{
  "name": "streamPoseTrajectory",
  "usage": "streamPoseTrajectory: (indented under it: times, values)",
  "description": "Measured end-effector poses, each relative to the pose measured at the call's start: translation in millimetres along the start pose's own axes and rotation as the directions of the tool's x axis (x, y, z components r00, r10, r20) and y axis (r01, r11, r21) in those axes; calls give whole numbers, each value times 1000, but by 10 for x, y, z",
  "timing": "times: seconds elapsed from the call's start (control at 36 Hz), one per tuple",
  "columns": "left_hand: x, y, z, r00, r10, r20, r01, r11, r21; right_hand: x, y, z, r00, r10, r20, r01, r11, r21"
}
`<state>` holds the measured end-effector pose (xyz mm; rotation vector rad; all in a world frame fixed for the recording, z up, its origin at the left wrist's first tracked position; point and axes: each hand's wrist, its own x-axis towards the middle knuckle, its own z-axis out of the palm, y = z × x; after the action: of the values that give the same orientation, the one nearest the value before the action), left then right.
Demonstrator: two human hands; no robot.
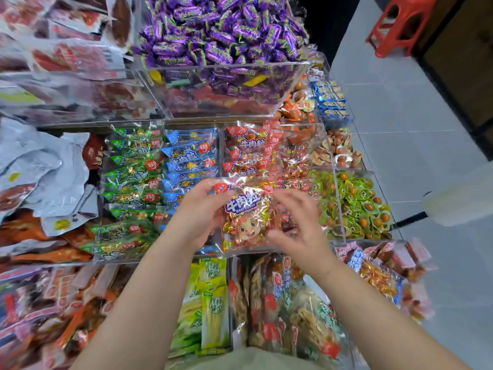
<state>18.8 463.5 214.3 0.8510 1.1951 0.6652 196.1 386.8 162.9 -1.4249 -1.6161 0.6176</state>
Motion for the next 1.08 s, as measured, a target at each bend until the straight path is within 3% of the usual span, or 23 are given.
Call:
streamPoseTrajectory:
  times: [0.03, 0.08, 0.14, 0.19, 0.28, 0.33, 0.39, 0.44, 0.5, 0.72, 0.86, 1.08]
  values:
    - [-2, 4, 4, 1000, 8, 19, -9, 999, 32, 7, 3, -8, 975, 221, -26, -217, 971, 104]
    - [0, 8, 27, 997, 25, 70, -32, 995, 92, 66, 90, -34, 832, 549, 80, -539, 765, 354]
    - [24, -12, 53, 992, 81, 93, -100, 968, 229, 142, 225, -82, 749, 600, 283, -656, 607, 449]
    - [78, -46, 61, 981, 178, 82, -196, 903, 383, 187, 339, -119, 749, 560, 353, -662, 655, 365]
    - [149, -111, -4, 934, 353, -55, -263, 783, 564, 271, 450, -159, 785, 565, 256, -620, 721, 310]
    - [189, -167, -110, 856, 506, -104, -244, 575, 781, 367, 496, -157, 804, 577, 146, -591, 748, 303]
    - [261, -243, -218, 810, 586, -33, -178, 299, 938, 450, 535, -101, 826, 559, 81, -557, 784, 274]
    - [338, -314, -281, 866, 500, 6, -30, 40, 999, 507, 541, 11, 841, 534, 89, -539, 811, 229]
    - [408, -413, -311, 911, 412, -17, 59, -88, 994, 539, 536, 125, 845, 521, 118, -535, 826, 180]
    - [535, -492, -307, 919, 394, -27, 87, -136, 987, 524, 653, 240, 871, 461, 173, -440, 886, -146]
    - [521, -502, -320, 916, 401, -13, 83, -158, 984, 711, 643, 224, 929, 367, 40, -352, 914, -200]
    - [537, -516, -323, 913, 407, -15, 87, -160, 983, 591, 742, 309, 906, 367, 213, -227, 844, -486]
